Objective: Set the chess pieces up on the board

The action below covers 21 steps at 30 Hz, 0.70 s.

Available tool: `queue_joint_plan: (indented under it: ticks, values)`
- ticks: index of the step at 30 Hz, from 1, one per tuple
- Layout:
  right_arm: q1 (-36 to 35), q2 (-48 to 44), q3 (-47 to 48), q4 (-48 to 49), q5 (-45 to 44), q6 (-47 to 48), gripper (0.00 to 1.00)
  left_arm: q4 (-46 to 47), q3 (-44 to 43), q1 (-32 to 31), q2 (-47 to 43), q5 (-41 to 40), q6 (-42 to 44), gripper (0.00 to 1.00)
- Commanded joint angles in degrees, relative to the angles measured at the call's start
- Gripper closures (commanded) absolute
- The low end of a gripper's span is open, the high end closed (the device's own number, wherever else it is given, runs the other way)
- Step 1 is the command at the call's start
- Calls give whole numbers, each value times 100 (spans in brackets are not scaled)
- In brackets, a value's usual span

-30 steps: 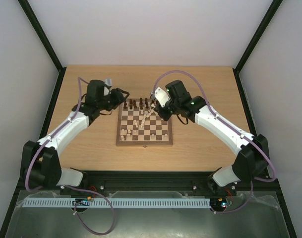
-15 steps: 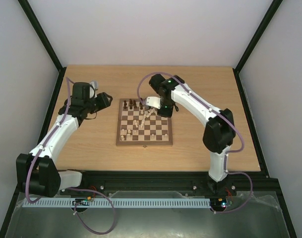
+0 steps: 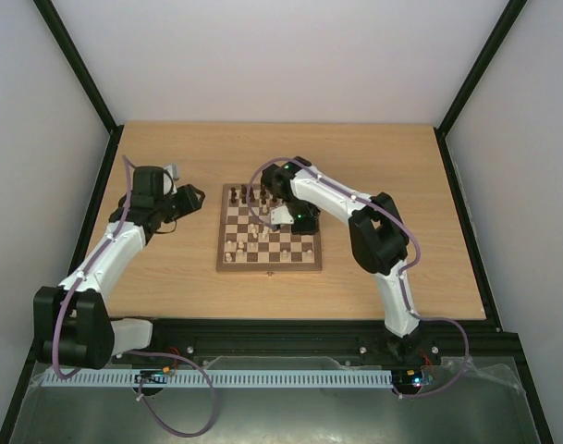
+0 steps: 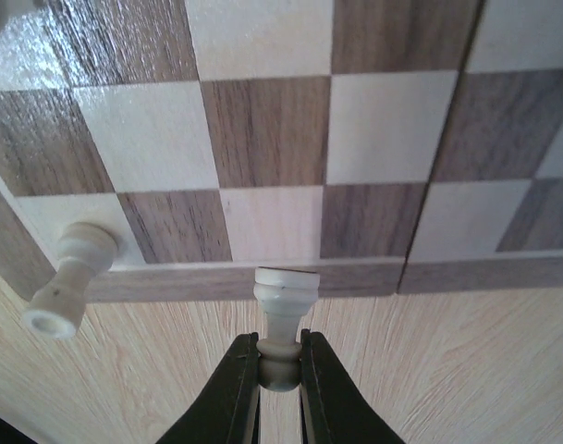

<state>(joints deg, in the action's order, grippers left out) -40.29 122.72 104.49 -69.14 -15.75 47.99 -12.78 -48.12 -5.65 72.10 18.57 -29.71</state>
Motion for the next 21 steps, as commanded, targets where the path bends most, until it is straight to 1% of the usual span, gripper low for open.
queue_joint_plan:
  ticks: [1, 7, 13, 21]
  values:
    - [-95, 265, 193, -460, -242, -28, 94, 231, 61, 109, -141, 210, 46, 53]
    - [-153, 423, 217, -460, -278, -63, 93, 297, 108, 222, -143, 374, 29, 53]
    - [-189, 459, 323, -415, -181, -133, 81, 354, 152, 318, -143, 491, -17, 53]
    - [-189, 427, 327, -348, -38, -260, 75, 377, 166, 328, -132, 539, -25, 53]
